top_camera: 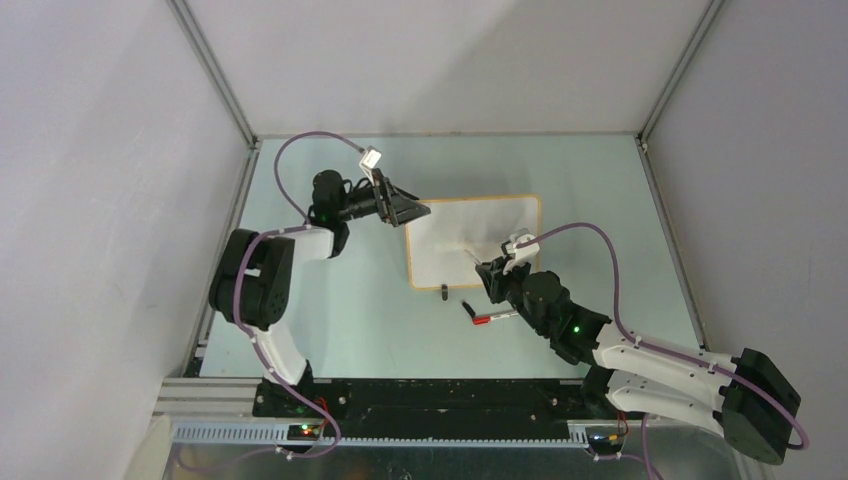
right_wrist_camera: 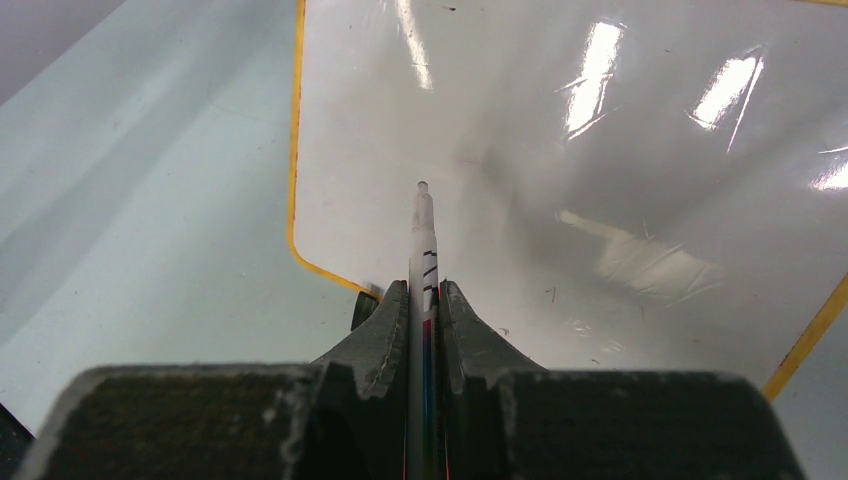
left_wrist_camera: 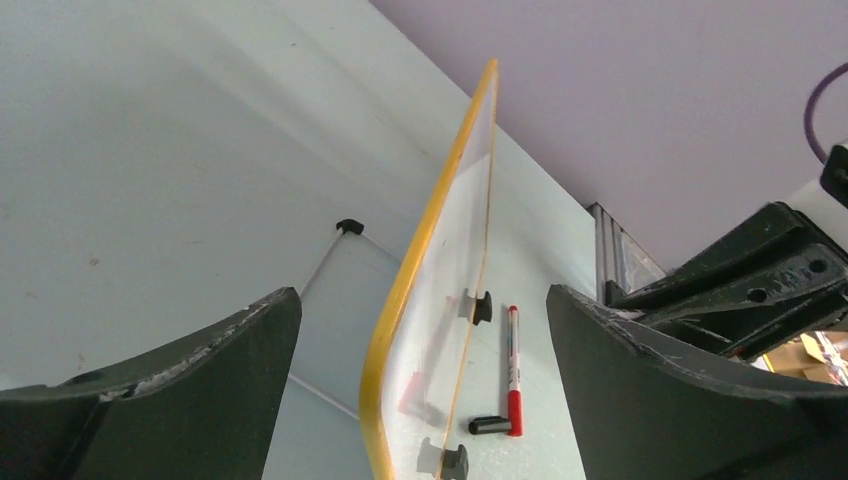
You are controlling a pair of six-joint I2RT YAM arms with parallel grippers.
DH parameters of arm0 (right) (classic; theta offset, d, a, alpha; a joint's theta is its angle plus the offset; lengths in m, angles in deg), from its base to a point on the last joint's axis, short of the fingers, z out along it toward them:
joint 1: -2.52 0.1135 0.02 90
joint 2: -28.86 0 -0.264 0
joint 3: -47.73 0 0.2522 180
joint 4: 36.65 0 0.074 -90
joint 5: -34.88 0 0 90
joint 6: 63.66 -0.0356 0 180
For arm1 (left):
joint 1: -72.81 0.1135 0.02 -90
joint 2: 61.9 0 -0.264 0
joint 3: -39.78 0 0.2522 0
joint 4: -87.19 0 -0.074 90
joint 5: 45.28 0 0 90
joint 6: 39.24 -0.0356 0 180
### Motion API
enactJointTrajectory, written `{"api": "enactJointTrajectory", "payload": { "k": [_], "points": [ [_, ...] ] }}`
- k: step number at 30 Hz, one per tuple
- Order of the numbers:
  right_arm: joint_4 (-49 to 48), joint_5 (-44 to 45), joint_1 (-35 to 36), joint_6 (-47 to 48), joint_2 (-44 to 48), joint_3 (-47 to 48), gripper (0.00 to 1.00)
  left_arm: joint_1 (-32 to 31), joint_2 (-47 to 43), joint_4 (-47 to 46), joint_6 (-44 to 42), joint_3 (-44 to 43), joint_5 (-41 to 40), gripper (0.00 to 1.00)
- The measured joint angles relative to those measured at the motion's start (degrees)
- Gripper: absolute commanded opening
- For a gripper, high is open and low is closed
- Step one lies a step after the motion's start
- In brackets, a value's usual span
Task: Write a sentence on the whiteboard
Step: Hold the whiteboard at the center of the board.
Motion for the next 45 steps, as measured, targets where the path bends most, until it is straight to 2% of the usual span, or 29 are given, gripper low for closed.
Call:
{"api": "enactJointTrajectory", "payload": {
  "k": [6, 11, 20, 25, 31, 35, 38, 42, 45],
  "points": [
    [0.0, 0.0, 0.0, 0.0, 0.0, 0.0, 0.0, 0.0, -4.8, 11.2, -8.4, 0.0, -4.3, 0.99],
    [0.0, 0.0, 0.0, 0.0, 0.0, 0.0, 0.0, 0.0, -7.3, 14.3, -11.1, 0.0, -5.8, 1.0],
    [0.0, 0.0, 0.0, 0.0, 0.0, 0.0, 0.0, 0.2, -8.2, 21.0, -12.9, -1.2, -3.9, 1.0],
    [0.0, 0.0, 0.0, 0.0, 0.1, 0.0, 0.0, 1.0, -13.3, 27.9, -17.2, -1.2, -6.9, 0.99],
    [0.0, 0.0, 0.0, 0.0, 0.1, 0.0, 0.0, 2.4, -18.6, 29.8, -19.2, -1.1, -8.2, 1.0],
    [0.0, 0.1, 0.1, 0.0, 0.1, 0.0, 0.0, 5.0, -19.1, 27.1, -17.6, 0.8, -8.1, 0.99],
    [0.0, 0.1, 0.2, 0.0, 0.1, 0.0, 0.0, 8.0, -19.1, 21.8, -13.6, 4.1, -7.7, 0.99],
    [0.0, 0.3, 0.3, 0.0, 0.1, 0.0, 0.0, 13.7, -18.8, 6.6, -2.9, 10.4, -5.8, 0.99],
    [0.0, 0.4, 0.3, 0.0, 0.1, 0.0, 0.0, 16.4, -16.4, -5.8, 7.1, 11.0, -3.1, 0.99]
  ]
}}
